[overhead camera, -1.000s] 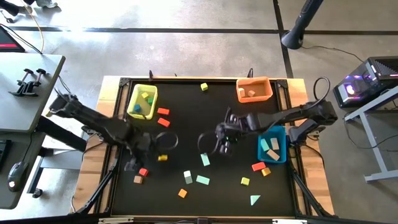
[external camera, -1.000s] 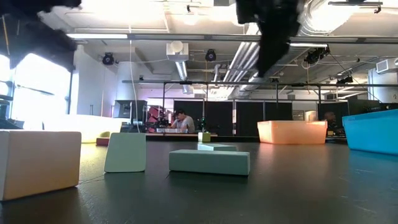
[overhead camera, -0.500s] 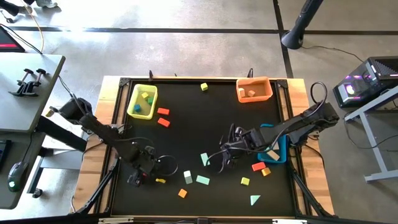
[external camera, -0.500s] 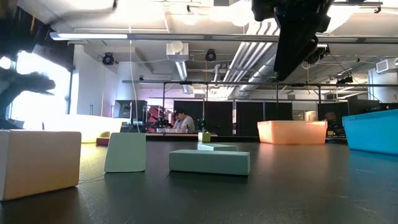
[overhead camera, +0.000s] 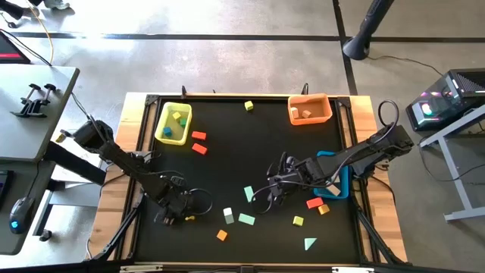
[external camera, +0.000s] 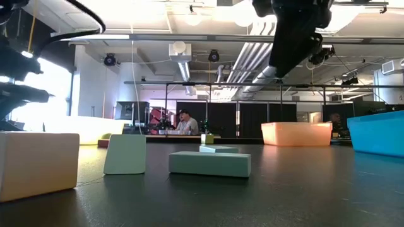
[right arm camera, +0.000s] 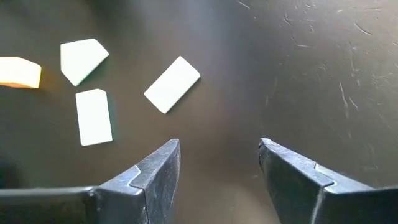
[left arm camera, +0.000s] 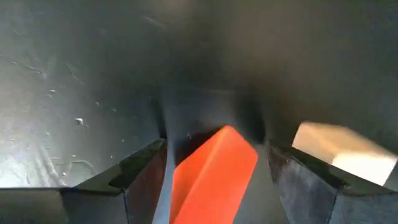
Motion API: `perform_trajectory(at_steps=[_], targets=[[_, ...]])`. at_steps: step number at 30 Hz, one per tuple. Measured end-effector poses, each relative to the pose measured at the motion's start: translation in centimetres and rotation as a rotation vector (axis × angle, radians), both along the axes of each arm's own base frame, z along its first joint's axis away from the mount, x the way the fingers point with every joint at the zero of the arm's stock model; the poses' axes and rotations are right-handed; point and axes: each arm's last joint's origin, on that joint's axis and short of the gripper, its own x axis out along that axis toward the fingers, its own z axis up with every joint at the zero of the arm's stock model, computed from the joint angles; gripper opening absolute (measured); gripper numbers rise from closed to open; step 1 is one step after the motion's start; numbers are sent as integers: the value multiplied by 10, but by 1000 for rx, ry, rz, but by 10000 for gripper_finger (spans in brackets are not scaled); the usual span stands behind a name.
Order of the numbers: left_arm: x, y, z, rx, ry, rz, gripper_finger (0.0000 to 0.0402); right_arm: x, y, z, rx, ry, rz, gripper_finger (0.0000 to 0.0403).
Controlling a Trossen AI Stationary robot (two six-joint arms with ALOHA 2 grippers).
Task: Sort blocks by size
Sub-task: Put the orange triangle block into the orange bin
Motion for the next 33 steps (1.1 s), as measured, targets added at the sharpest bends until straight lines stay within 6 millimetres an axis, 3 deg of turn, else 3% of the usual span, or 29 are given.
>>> perform_trajectory(at_steps=[5, 12, 19, 27, 33], targets=[[4, 1, 2, 0, -5, 224, 261, 2, 0, 1, 8, -33, -36, 212], [1, 6, 11, -36, 48, 686, 261, 5, 1, 2, 22, -61, -45, 212], [-15, 10, 29, -23, 49, 1124, 261, 5, 1, 3, 16, -73, -57, 212], [-29, 12, 15, -2, 89, 1300, 261, 6, 0, 3, -21, -88, -68, 212], [-28, 10, 13, -56, 118, 1265, 262, 6, 0, 3, -22, -86, -65, 212]])
